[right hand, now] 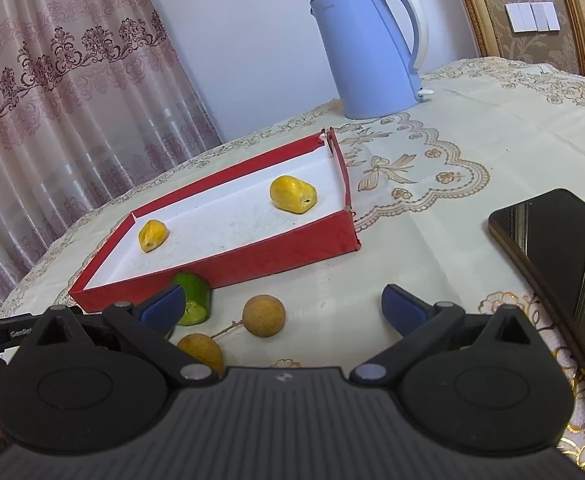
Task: Organize fruits
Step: 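Move the left tool back toward the green fruits beside the tray, then grasp the green tomato with the left tool and lift it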
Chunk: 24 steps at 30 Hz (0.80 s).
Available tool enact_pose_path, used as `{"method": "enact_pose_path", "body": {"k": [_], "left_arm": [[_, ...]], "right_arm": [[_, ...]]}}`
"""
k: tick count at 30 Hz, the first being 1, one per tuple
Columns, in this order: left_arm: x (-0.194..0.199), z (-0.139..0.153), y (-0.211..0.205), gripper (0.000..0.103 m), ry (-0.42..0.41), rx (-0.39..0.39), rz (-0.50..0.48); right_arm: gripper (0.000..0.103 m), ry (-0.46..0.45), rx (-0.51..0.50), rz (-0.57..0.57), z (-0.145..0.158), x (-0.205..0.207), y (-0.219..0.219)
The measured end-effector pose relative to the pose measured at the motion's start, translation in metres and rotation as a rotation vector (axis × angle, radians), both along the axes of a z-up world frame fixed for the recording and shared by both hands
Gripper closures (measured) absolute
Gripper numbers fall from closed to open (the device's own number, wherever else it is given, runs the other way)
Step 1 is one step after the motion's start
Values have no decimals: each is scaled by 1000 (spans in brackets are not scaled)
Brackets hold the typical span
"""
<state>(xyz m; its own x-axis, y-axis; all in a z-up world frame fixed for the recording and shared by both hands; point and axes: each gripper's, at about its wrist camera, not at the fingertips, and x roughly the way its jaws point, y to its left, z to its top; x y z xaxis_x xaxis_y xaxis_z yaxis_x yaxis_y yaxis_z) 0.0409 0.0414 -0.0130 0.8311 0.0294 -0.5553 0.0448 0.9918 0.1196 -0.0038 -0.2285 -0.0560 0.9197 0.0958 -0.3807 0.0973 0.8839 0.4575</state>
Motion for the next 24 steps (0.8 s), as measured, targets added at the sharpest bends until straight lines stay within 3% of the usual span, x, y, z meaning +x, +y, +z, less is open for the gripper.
{"method": "enact_pose_path", "body": {"k": [3, 10, 12, 19, 24], "left_arm": [[-4, -1, 4, 7, -11, 24, -52], [12, -3, 26, 10, 51, 40, -238], [18, -6, 29, 17, 82, 48, -270], [28, -7, 42, 33, 128, -41, -353], [26, -5, 40, 47, 138, -42, -390]], "right_arm": [[0, 5, -2, 1, 0, 1, 1], [0, 13, -6, 4, -1, 2, 1], [0, 14, -7, 4, 0, 2, 1], [0, 23, -18, 4, 0, 3, 2], [0, 29, -24, 4, 0, 4, 3]]}}
